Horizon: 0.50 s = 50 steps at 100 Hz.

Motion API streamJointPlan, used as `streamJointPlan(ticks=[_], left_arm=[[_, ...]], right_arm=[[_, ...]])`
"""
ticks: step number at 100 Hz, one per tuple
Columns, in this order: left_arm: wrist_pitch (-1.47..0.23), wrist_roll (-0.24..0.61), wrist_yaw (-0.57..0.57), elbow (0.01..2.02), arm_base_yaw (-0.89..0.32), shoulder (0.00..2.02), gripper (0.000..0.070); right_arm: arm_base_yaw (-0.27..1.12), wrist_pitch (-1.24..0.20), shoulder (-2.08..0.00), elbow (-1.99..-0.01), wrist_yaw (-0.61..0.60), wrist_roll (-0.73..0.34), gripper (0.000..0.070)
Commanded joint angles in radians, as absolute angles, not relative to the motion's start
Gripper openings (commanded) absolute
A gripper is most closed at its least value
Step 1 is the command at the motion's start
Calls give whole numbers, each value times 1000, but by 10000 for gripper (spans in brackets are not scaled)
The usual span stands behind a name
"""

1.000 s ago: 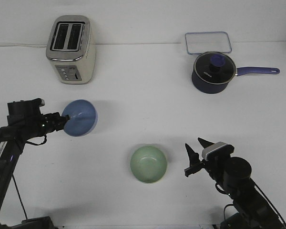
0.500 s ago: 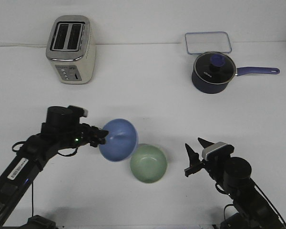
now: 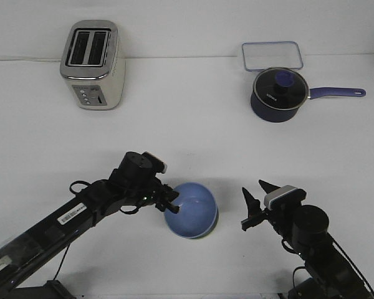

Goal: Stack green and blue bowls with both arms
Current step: 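Carry the blue bowl over the green bowl and lower it inside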

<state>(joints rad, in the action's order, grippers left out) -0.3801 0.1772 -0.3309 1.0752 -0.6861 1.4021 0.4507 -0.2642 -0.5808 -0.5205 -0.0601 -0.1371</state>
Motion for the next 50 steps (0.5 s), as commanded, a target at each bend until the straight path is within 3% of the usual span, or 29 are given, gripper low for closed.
streamJointPlan(ticks=[1, 27, 30, 42, 45, 50], left_arm=[[-360, 176, -314, 1092, -709, 1433, 13], [-350, 158, -263, 1092, -735, 1460, 35], [-349, 157, -263, 1092, -736, 1460, 92], [-336, 158, -263, 1092, -736, 1460, 432], [-333, 157, -263, 1092, -736, 1457, 472], [-328, 157, -262, 1092, -734, 1449, 473]], right_arm=[[456, -256, -583, -529, -64, -131, 347], [456, -259, -583, -529, -64, -131, 347], [456, -260, -583, -529, -63, -131, 347], [456, -263, -583, -529, -64, -131, 347], [456, -263, -583, -529, -63, -131, 347], [456, -263, -583, -529, -63, -131, 347]])
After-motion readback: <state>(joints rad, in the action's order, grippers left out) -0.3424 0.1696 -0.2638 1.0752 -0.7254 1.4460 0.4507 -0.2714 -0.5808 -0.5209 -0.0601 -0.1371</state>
